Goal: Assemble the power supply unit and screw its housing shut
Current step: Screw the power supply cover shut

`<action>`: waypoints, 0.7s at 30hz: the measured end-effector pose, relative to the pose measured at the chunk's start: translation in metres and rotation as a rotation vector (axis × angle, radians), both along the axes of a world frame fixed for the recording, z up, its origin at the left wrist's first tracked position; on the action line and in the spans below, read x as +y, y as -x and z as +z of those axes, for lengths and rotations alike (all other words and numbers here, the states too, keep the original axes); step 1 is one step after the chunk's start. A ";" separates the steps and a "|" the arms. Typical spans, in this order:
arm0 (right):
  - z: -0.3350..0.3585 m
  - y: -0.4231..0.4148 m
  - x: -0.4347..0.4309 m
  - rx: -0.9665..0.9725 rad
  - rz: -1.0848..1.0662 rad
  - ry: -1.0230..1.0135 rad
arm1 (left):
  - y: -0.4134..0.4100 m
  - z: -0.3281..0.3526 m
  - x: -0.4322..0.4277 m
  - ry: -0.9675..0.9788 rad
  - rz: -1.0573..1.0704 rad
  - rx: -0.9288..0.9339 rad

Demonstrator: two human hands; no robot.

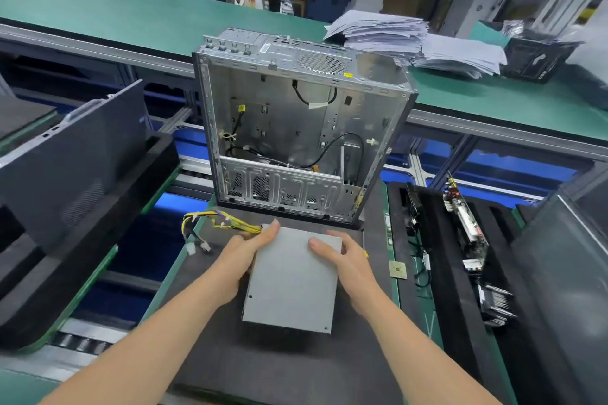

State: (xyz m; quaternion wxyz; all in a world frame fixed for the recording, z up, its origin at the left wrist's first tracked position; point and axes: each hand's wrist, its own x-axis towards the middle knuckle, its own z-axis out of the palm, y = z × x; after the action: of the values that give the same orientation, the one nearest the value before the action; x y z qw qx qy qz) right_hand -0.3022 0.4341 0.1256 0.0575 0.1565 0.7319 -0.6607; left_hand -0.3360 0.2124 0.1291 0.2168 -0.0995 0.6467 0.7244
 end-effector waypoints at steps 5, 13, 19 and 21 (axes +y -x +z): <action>-0.016 -0.018 0.002 -0.273 -0.096 0.273 | -0.009 0.001 -0.013 -0.032 -0.042 -0.158; -0.038 -0.037 -0.007 -0.279 -0.298 0.574 | -0.061 -0.013 -0.016 -0.135 -0.069 -0.067; -0.045 -0.046 -0.010 -0.355 -0.150 0.576 | -0.068 -0.009 0.010 0.005 0.329 0.052; -0.041 -0.048 -0.002 -0.348 -0.013 0.431 | -0.062 -0.005 0.002 0.069 0.351 0.083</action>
State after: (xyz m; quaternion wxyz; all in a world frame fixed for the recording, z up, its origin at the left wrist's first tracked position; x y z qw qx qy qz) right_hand -0.2546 0.4323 0.0845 0.2103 0.2565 0.5525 -0.7647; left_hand -0.2738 0.2139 0.1238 0.0566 -0.1883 0.6523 0.7320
